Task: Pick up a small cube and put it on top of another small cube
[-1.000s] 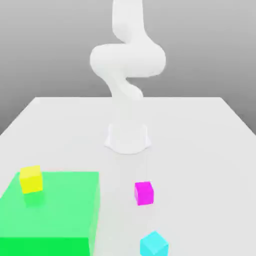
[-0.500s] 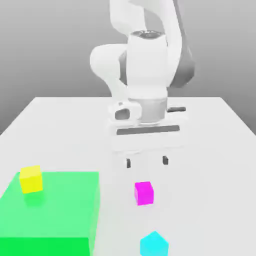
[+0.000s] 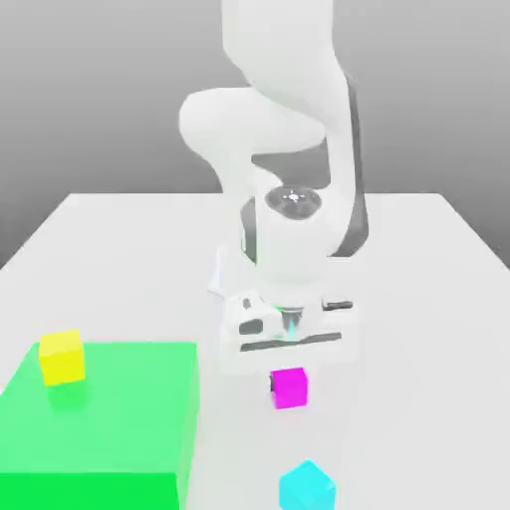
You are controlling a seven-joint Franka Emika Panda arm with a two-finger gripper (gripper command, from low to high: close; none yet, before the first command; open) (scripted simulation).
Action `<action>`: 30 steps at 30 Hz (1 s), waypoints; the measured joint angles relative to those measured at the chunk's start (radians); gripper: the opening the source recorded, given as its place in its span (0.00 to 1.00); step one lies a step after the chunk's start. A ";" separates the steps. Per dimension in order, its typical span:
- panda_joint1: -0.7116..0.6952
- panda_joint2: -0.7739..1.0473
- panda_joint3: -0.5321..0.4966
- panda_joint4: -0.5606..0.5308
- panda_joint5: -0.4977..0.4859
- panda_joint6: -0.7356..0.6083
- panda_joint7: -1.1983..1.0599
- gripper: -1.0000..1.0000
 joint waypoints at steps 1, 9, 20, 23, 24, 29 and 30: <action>-0.002 -0.023 0.003 -0.004 0.005 -0.019 -0.004 0.00; -0.029 -0.295 0.018 -0.048 0.007 -0.247 -0.004 0.00; -0.343 -0.412 -0.241 0.308 -0.065 -0.714 0.042 0.00; -0.412 -0.408 -0.302 0.381 -0.069 -0.783 0.044 0.00; -0.416 -0.384 -0.310 0.381 -0.061 -0.759 0.038 0.00; -0.420 -0.299 -0.318 0.360 -0.030 -0.657 0.014 1.00; -0.420 -0.299 -0.318 0.360 -0.030 -0.657 0.014 1.00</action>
